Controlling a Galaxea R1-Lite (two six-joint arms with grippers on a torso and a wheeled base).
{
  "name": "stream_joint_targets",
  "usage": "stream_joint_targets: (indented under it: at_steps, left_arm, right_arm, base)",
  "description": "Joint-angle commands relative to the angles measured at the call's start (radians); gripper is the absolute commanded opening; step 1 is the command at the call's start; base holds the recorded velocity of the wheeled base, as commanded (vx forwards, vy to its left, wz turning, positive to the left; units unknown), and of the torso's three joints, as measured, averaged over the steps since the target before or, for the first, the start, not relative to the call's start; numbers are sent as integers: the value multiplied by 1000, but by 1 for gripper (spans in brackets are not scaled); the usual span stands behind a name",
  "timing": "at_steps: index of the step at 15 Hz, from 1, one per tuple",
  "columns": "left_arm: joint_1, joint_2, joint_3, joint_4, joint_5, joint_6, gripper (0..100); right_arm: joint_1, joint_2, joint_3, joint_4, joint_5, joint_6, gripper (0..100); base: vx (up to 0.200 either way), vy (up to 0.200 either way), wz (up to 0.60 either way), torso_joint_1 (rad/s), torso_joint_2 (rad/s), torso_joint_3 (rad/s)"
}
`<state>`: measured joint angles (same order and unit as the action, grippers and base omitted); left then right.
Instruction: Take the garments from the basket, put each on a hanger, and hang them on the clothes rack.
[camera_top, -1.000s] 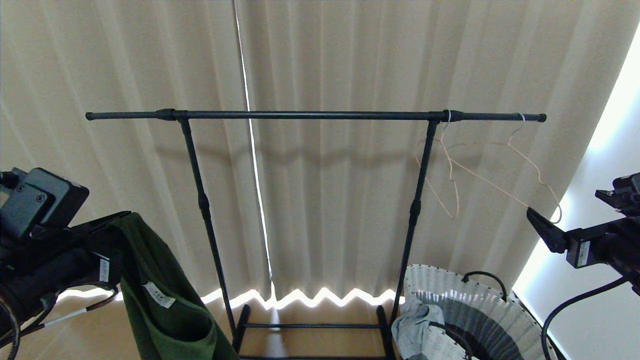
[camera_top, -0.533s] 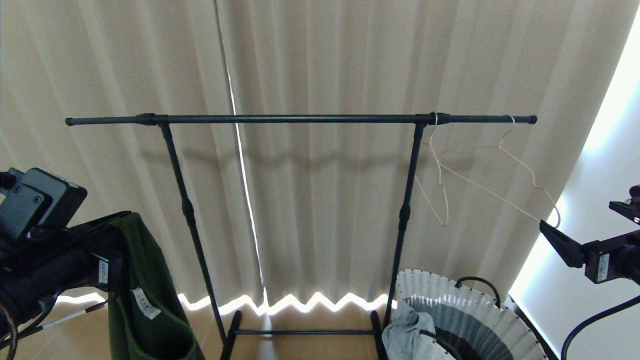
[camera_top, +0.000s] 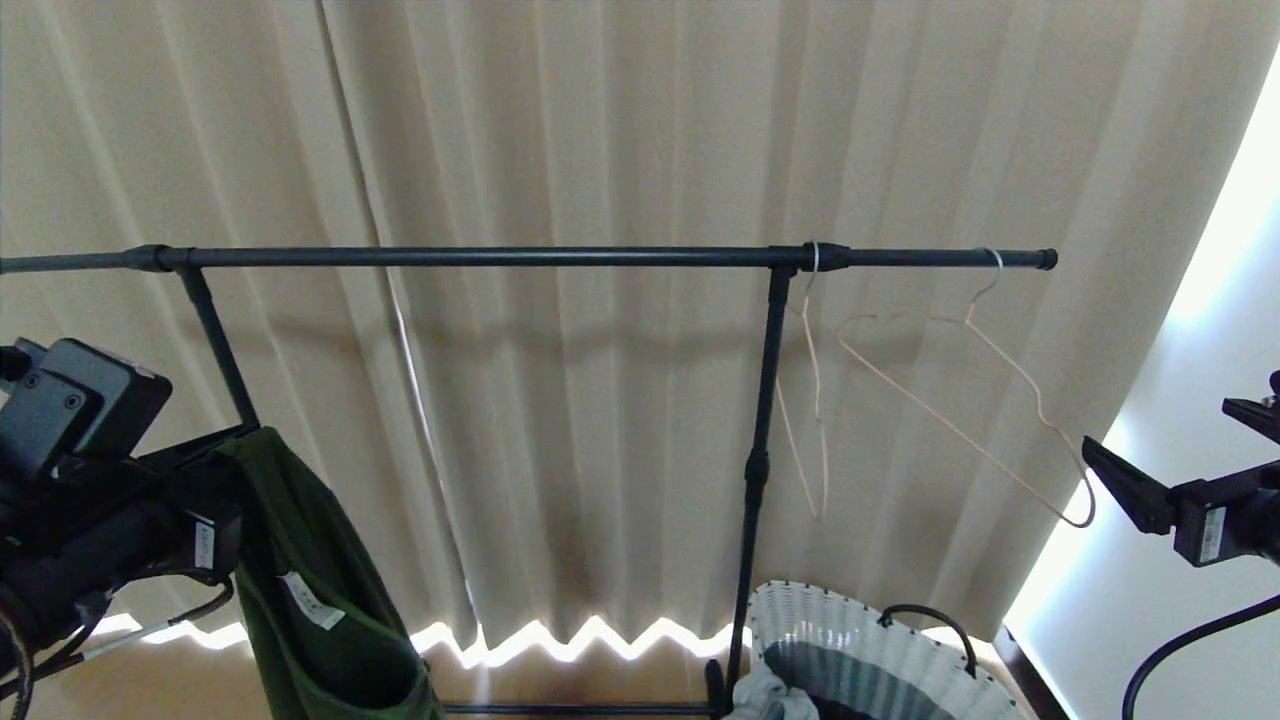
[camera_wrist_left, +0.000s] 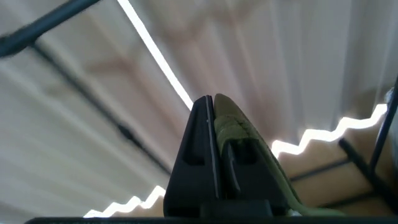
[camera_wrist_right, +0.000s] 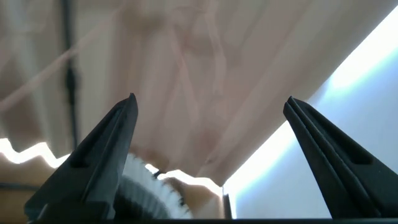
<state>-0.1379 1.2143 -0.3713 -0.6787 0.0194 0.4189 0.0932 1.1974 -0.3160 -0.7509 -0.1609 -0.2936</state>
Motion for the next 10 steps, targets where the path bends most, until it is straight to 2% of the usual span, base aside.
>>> stream_joint_targets:
  at_steps: [1, 5, 8, 9, 10]
  left_arm:
    - [0, -1, 0, -1, 1, 1, 0]
    - [0, -9, 9, -2, 1, 1, 0]
    - [0, -5, 11, -1, 1, 1, 0]
    - [-3, 1, 15, -1, 1, 6, 0]
    - [-17, 4, 14, -1, 1, 9, 0]
  right_arm:
    - [0, 1, 0, -1, 0, 1, 100]
    - [-16, 5, 6, -1, 0, 10, 100]
    - [-66, 28, -46, 7, 3, 10, 100]
    - [-73, 37, -92, 59, 3, 10, 100]
    - [-73, 37, -169, 203, 7, 10, 100]
  base:
    - [200, -200, 0, 2, 2, 2]
    - [0, 0, 0, 0, 0, 0]
    - [0, 0, 0, 0, 0, 0]
    - [0, 0, 0, 0, 0, 0]
    - [0, 0, 0, 0, 0, 0]
